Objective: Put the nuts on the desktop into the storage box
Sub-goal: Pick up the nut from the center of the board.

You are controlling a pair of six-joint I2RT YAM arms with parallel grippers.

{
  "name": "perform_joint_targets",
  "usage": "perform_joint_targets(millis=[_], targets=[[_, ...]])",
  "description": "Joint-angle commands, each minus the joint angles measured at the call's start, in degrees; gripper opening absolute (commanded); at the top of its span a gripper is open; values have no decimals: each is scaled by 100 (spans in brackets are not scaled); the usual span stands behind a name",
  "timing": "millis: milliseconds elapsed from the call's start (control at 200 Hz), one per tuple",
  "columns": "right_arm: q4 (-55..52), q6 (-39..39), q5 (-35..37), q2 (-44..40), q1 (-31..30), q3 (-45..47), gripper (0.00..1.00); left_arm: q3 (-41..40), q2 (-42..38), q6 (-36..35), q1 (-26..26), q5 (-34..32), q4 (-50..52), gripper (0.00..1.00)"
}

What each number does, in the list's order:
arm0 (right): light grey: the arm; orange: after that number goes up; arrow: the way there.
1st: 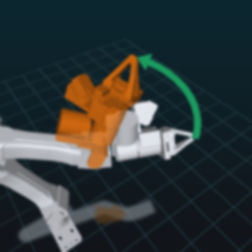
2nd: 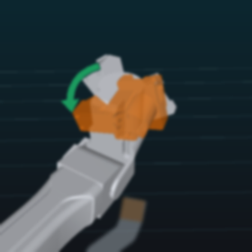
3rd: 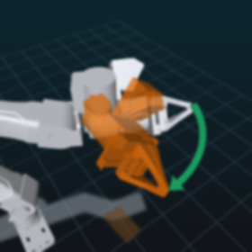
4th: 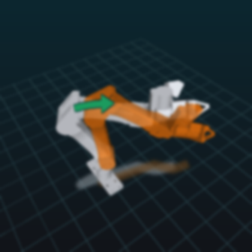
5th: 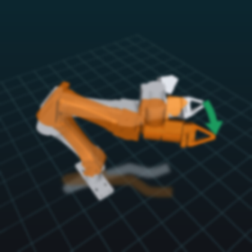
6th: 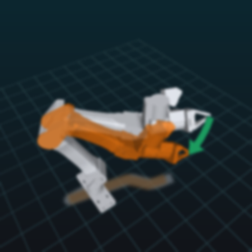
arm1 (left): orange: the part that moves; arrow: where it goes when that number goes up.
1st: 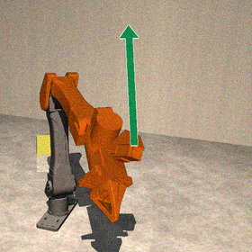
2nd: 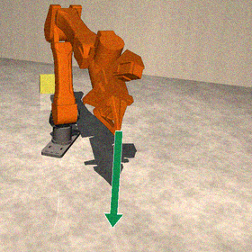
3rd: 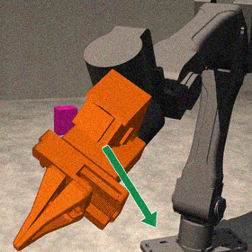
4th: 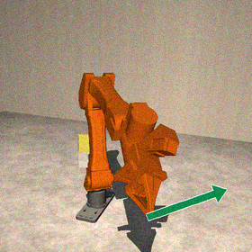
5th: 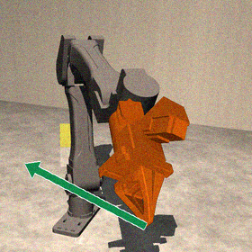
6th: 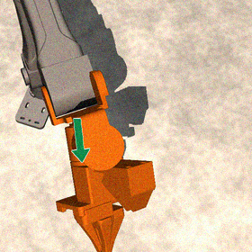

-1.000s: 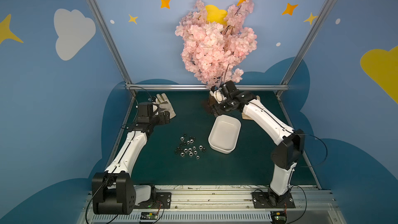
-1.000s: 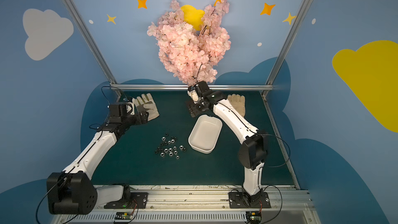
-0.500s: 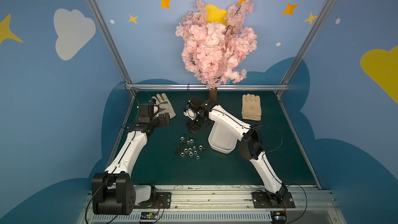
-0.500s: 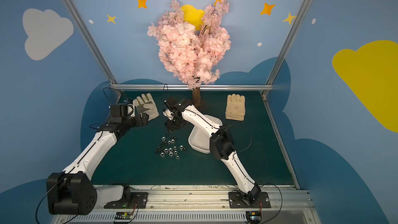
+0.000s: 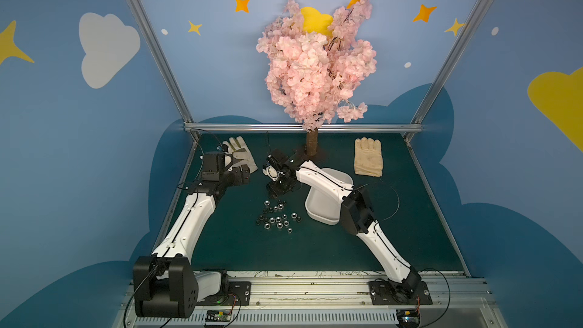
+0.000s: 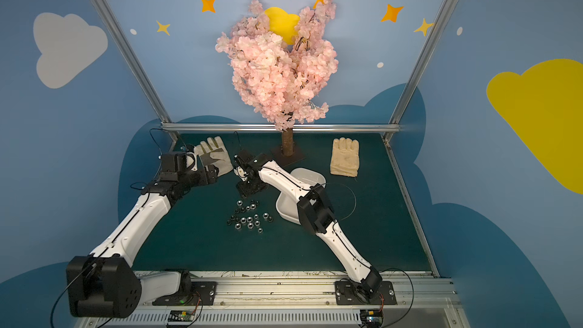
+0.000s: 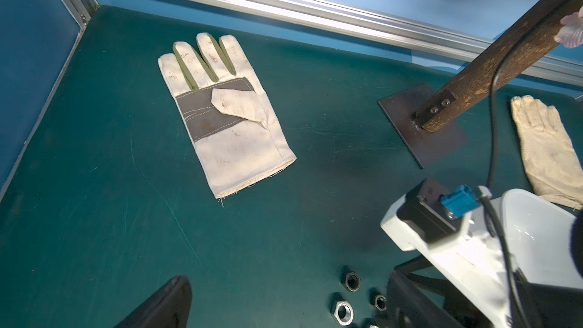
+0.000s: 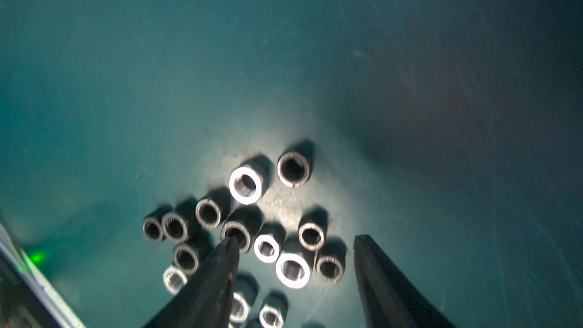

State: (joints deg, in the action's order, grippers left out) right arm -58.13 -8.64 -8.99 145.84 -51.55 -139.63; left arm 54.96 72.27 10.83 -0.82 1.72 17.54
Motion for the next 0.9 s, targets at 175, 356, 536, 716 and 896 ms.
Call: perform_joint_targets(millis=[175,356,536,716,896], targets=[[294,-181,252,477,-125,-479,60,-47,-20,117,-30,39,-14,98],[250,-100,402,636,-205,-480,59,-38,-37,128,-29,22,-5,98],[223,-80,552,788,-285,-481,56,-42,-64,130,-25,-22,21,98],[183,-132,708,853,-285,-471,51,-47,-71,136,-30,-48,21,98],[343,-564,235,794,-135,-445,52,-38,-88,145,-26,-66,32,98]])
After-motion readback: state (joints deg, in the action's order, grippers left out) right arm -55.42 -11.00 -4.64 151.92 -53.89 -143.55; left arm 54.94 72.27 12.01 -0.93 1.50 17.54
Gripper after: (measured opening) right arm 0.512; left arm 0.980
